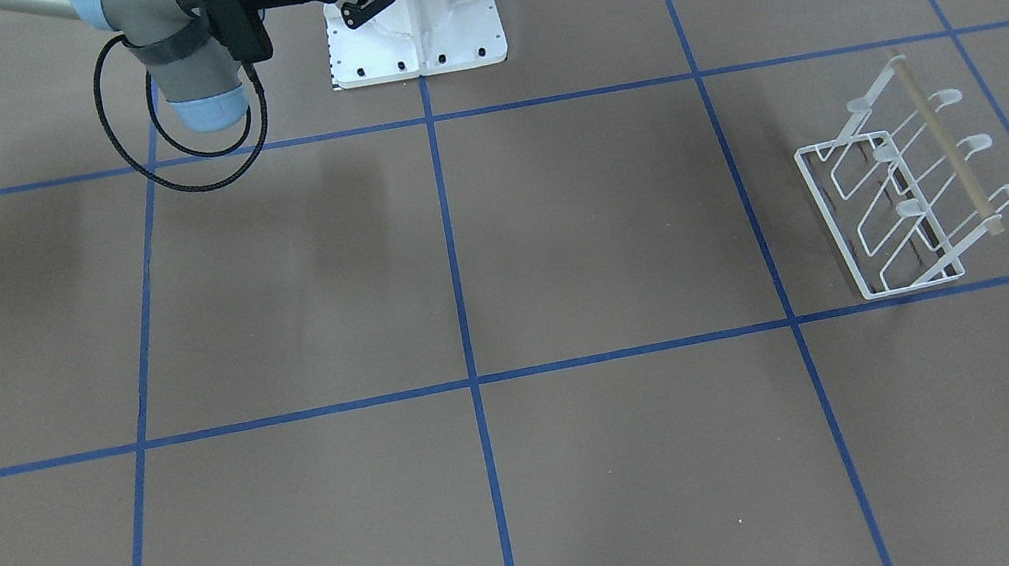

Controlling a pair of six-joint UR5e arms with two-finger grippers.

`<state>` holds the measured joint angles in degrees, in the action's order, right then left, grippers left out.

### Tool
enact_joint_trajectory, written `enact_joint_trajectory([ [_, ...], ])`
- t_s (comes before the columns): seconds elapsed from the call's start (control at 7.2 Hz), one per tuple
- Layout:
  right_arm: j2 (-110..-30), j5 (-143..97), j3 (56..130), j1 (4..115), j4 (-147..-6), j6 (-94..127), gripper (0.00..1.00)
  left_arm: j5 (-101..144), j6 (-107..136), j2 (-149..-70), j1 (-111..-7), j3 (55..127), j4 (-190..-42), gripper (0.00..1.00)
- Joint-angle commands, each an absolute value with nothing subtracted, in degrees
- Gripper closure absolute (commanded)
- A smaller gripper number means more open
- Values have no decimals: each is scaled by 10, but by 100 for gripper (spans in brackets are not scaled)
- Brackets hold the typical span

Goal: Hang cup on cup holder
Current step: 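Grasp the cup's closed end with the left gripper, then open the right gripper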

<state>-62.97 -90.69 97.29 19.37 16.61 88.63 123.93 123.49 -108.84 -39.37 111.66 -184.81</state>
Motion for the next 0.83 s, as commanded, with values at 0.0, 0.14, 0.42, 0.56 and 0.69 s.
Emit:
enact_joint_trajectory([
  [0.0,-635,-910,976,194,170,885,41,1239,1235,-1087,-394,1116,-1852,82],
  [0.14,-642,-911,981,197,171,886,21,1239,1235,-1086,-394,1116,-1852,82],
  [0.42,-722,-915,1050,201,173,893,15,1239,1234,-1083,-394,1115,-1859,82],
  [0.56,-753,-915,1062,212,173,896,15,1240,1234,-1082,-395,1115,-1859,82],
  [0.69,-782,-920,1058,237,161,896,15,1240,1233,-1080,-397,1114,-1859,82],
])
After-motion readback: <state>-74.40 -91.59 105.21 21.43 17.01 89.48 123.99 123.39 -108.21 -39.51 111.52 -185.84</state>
